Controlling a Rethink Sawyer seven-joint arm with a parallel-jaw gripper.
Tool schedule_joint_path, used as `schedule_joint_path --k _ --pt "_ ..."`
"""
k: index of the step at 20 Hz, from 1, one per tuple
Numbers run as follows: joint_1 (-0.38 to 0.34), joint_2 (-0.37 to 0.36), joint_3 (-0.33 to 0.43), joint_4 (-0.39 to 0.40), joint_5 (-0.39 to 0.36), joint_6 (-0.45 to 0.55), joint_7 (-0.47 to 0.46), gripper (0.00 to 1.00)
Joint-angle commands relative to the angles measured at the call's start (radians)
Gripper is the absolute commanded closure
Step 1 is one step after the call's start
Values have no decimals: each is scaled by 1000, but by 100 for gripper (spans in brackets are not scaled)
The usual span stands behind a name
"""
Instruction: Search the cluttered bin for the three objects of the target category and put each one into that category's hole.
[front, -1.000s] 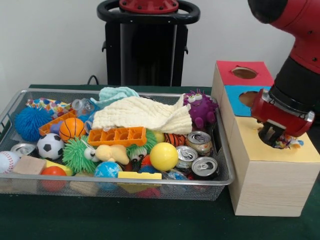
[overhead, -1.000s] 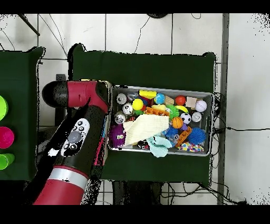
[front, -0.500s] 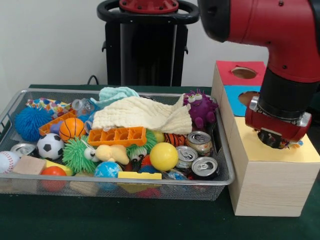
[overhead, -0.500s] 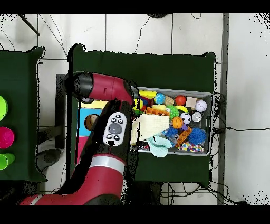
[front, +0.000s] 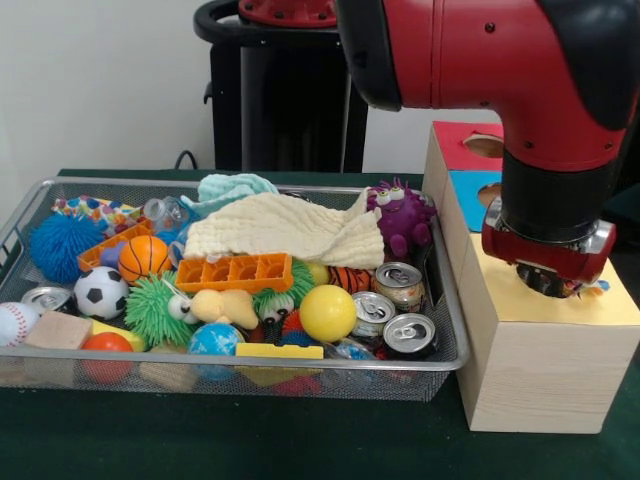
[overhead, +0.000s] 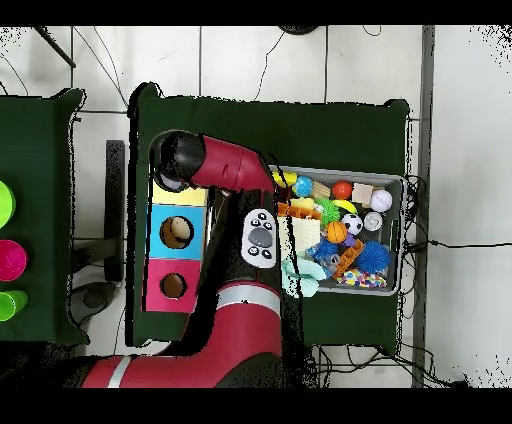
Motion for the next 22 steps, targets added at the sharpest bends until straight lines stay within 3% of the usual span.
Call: schedule_joint_path --k 1,8,10,14,18,22 --pt "-61 -54 167 106 -65 -61 -168 100" --pt "-61 -70 184 144 -159 -222 -117 100" --pt "-26 -96 132 139 -212 -255 -65 100" --pt "79 -183 -33 106 -290 -148 61 100" --pt "177 -191 -177 101 -340 -235 204 100" --pt "267 -163 -295 127 -338 -334 328 100"
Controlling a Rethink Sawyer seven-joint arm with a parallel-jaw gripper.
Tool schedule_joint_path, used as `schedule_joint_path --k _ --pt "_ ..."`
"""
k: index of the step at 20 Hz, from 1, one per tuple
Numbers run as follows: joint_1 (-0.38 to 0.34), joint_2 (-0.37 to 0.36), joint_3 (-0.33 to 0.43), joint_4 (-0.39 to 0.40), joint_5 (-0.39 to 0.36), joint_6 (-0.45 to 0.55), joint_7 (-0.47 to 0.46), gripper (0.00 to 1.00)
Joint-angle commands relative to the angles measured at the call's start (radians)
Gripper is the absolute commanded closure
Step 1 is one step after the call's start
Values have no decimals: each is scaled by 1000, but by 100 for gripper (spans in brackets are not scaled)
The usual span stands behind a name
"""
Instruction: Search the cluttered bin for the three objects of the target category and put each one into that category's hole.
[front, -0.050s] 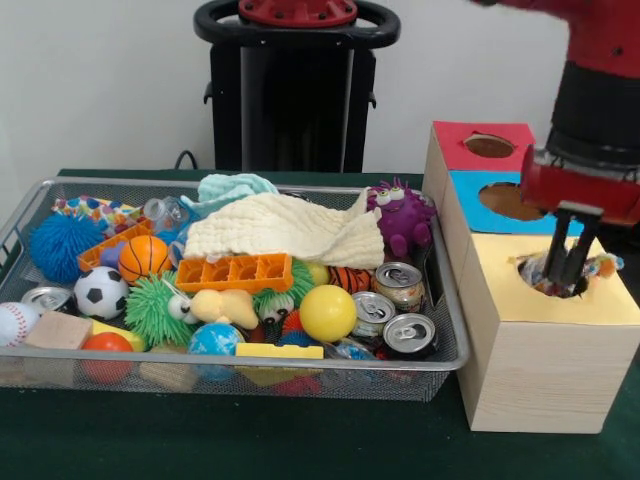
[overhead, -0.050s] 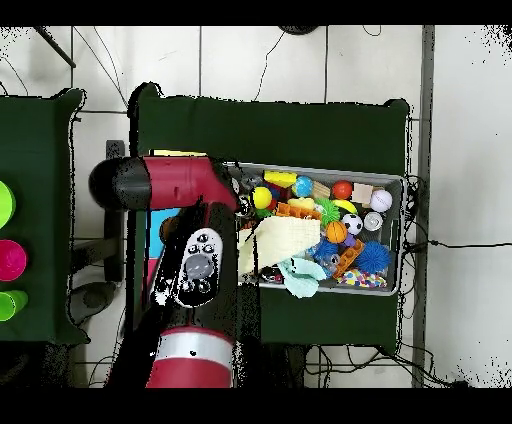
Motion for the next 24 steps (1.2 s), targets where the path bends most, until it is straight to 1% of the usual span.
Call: schedule_joint_path --k 1,3,11,16,19,24 --pt "102 -27 -185 80 -58 -156 344 100" --pt "111 -32 -194 102 -34 -159 335 100" --pt "111 -28 -201 108 29 -134 294 100" --pt "112 -11 -214 84 46 -80 280 100" --pt "121 3 -244 61 41 -62 275 100" --pt "92 9 -215 63 53 -31 231 100"
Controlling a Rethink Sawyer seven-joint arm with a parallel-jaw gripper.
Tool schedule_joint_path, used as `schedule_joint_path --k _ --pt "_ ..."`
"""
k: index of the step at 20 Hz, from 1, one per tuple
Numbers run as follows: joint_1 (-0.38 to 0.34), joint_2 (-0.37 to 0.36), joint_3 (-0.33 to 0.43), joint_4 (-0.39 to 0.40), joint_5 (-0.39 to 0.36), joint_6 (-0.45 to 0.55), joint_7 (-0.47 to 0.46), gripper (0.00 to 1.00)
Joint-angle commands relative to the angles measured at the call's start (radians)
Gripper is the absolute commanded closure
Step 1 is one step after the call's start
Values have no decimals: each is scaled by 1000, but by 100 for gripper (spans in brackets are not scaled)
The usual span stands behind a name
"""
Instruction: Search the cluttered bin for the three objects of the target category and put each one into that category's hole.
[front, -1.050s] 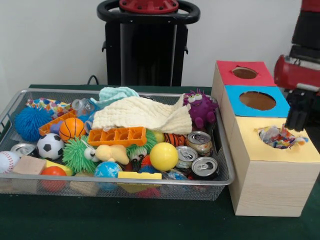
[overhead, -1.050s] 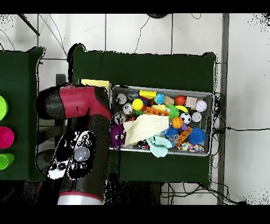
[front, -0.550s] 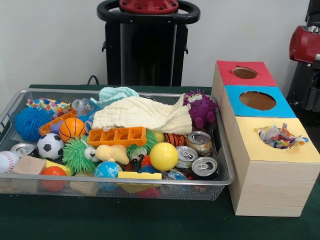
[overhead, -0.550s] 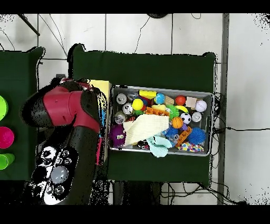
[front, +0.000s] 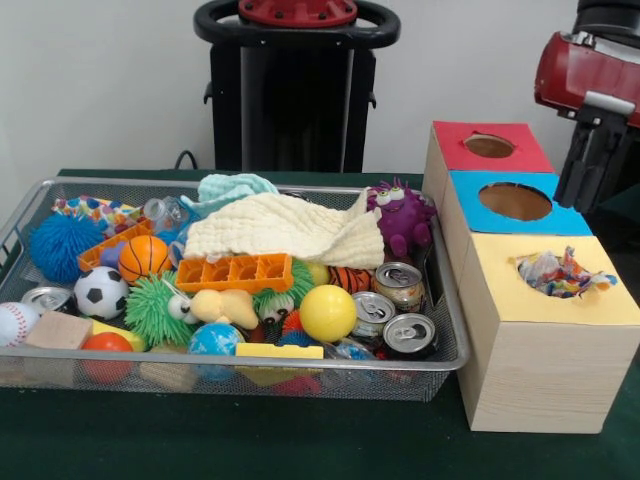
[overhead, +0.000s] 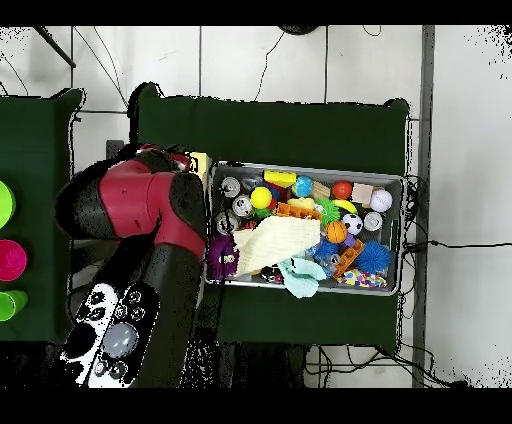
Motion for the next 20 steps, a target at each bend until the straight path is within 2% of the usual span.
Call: schedule_joint_path --k 1,7,20 --pt "-54 50 45 64 38 97 190 100" --pt "-78 44 86 102 47 67 177 100" --pt "-62 60 118 130 113 35 215 100"
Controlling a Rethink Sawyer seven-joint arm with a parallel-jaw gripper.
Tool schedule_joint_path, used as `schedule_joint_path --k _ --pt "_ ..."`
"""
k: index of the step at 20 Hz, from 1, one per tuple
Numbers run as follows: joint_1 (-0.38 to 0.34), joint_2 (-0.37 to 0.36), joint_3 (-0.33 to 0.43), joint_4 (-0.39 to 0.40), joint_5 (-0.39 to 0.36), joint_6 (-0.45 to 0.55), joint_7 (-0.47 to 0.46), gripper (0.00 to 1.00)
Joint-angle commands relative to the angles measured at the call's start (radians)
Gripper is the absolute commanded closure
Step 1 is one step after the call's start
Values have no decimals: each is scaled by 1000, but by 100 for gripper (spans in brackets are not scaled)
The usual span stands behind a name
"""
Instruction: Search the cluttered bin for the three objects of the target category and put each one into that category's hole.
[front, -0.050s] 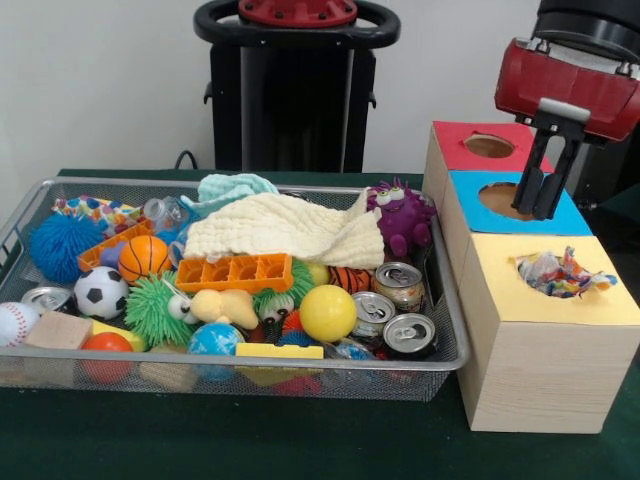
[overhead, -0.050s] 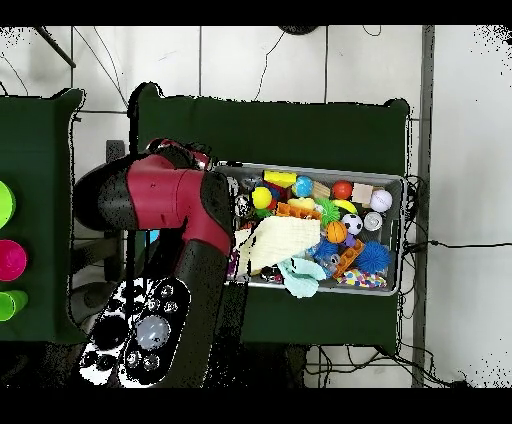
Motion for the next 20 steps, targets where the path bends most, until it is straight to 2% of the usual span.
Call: schedule_joint_path --k 1,20 --pt "-14 56 118 113 58 36 217 100" --pt "-25 79 160 150 128 -63 198 100"
